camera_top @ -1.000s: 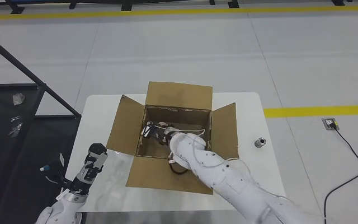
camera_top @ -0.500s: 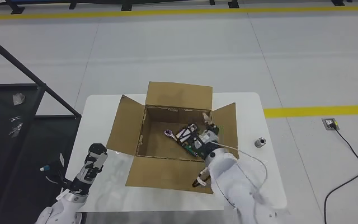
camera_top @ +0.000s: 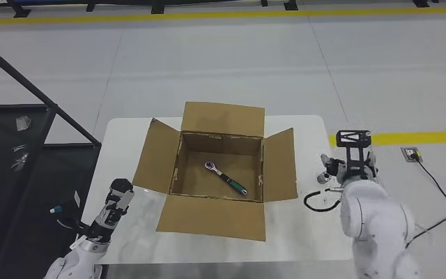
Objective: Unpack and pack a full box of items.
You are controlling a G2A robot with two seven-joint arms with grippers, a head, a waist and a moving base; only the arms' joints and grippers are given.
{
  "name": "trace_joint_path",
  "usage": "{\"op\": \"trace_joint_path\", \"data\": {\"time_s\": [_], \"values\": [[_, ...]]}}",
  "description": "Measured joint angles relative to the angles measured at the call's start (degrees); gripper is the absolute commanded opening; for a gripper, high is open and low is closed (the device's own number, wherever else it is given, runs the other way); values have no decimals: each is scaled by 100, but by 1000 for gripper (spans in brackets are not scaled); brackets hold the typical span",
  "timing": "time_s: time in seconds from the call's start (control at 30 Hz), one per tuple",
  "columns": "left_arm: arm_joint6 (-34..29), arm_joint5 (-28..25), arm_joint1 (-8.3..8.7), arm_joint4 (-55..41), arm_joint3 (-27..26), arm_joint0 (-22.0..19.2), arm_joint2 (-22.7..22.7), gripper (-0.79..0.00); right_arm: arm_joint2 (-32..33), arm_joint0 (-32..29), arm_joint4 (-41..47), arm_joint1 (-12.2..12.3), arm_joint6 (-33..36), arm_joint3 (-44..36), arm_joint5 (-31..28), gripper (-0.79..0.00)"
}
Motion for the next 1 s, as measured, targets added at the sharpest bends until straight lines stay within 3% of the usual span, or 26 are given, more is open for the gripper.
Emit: {"op": "trace_joint_path", "data": {"time_s": [0.23, 0.33, 0.67, 0.7, 0.73, 0.8, 0.9, 0.97, 1.0], "values": [[0, 0, 0, 0, 0, 0, 0, 0, 603, 1556, 1229, 61, -17, 3526, -758, 0], [0, 0, 0, 0, 0, 0, 0, 0, 774, 1960, 1552, 104, -219, 4512, -1015, 0], [0, 0, 0, 0, 0, 0, 0, 0, 670, 2722, 1844, 185, -202, 6156, -1608, -3], [0, 0, 0, 0, 0, 0, 0, 0, 640, 2773, 1858, 185, -185, 6245, -1628, -92], [0, 0, 0, 0, 0, 0, 0, 0, 602, 2841, 1876, 187, -164, 6354, -1651, -234], [0, 0, 0, 0, 0, 0, 0, 0, 555, 2946, 1893, 192, -128, 6515, -1682, -406], [0, 0, 0, 0, 0, 0, 0, 0, 489, 3114, 1934, 201, -120, 6790, -1729, -480], [0, 0, 0, 0, 0, 0, 0, 0, 436, 3211, 1964, 204, -148, 6962, -1751, -582], [0, 0, 0, 0, 0, 0, 0, 0, 411, 3250, 1970, 204, -155, 7030, -1761, -674]]}}
